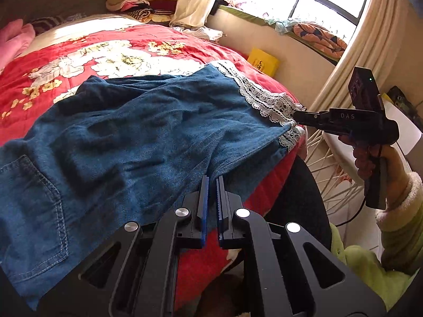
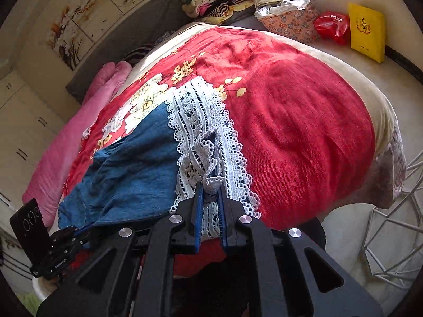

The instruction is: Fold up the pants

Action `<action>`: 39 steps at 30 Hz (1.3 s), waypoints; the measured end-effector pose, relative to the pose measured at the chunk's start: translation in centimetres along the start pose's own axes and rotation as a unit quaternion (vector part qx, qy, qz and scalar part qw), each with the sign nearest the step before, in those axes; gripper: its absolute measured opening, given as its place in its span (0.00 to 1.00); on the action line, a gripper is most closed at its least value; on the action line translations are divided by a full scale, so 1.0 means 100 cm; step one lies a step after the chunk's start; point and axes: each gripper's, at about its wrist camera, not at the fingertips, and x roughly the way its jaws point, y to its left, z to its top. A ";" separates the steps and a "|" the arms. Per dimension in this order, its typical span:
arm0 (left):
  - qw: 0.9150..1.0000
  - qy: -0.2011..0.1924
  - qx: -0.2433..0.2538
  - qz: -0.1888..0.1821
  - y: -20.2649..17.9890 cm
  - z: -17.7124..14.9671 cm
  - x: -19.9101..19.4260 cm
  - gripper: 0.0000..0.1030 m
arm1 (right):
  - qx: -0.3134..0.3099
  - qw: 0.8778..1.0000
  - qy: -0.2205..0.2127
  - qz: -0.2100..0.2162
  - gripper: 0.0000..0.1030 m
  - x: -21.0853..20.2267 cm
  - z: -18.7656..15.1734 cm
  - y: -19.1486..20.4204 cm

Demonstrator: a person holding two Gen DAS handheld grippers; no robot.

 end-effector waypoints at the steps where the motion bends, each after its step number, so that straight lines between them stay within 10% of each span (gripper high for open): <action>1: 1.000 0.002 0.006 0.001 -0.002 -0.002 -0.001 0.01 | 0.003 1.000 0.000 -0.002 0.09 -0.002 -0.001 -0.003; 22: 0.994 0.042 0.091 0.035 -0.022 -0.008 0.034 0.08 | -0.004 0.999 0.037 -0.030 0.14 0.001 -0.014 -0.023; 31: 0.996 0.054 0.068 0.017 -0.018 -0.017 0.041 0.08 | -0.054 0.998 -0.030 -0.026 0.16 -0.038 0.000 0.004; 39: 0.997 0.056 0.044 0.006 -0.011 -0.018 0.039 0.08 | -0.097 0.993 0.055 -0.033 0.29 0.039 -0.006 0.031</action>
